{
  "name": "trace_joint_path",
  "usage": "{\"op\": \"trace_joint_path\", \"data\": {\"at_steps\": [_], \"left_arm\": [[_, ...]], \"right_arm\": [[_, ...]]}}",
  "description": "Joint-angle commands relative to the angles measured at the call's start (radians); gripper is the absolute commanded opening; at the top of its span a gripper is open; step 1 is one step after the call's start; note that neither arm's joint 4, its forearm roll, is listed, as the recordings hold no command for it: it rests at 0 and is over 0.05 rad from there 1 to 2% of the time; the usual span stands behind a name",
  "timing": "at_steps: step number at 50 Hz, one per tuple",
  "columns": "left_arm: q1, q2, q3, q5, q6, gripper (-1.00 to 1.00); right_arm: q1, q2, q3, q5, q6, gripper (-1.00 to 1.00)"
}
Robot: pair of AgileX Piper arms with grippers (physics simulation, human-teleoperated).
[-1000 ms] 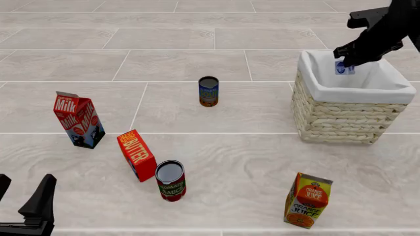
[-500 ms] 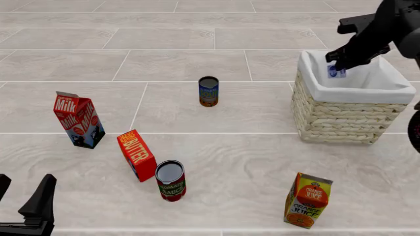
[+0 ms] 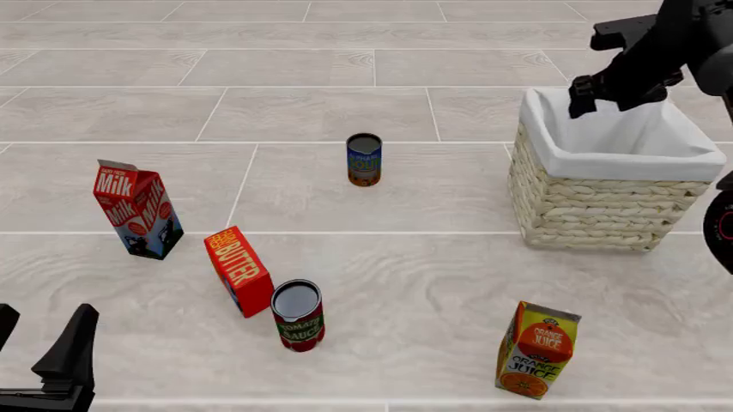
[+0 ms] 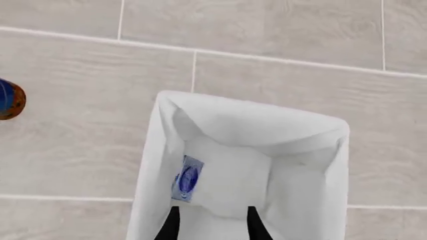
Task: Pick the cream cheese and place it in the basket.
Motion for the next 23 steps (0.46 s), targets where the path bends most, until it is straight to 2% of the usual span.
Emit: {"op": "trace_joint_path", "data": {"at_steps": [1, 13, 16, 23], "left_arm": [[0.0, 0.0, 0.0, 0.0, 0.0, 1.0], [0.0, 0.0, 0.0, 0.0, 0.0, 1.0], [0.0, 0.0, 0.0, 0.0, 0.0, 1.0], [0.0, 0.0, 0.0, 0.0, 0.0, 1.0]], "right_arm": [[-0.001, 0.003, -0.062, 0.037, 0.005, 1.0], [-0.002, -0.07, -0.027, 0.039, 0.002, 1.0], [0.004, -0.138, 0.054, 0.015, 0.004, 1.0], [0.004, -0.246, 0.162, -0.03, 0.011, 1.0]]}}
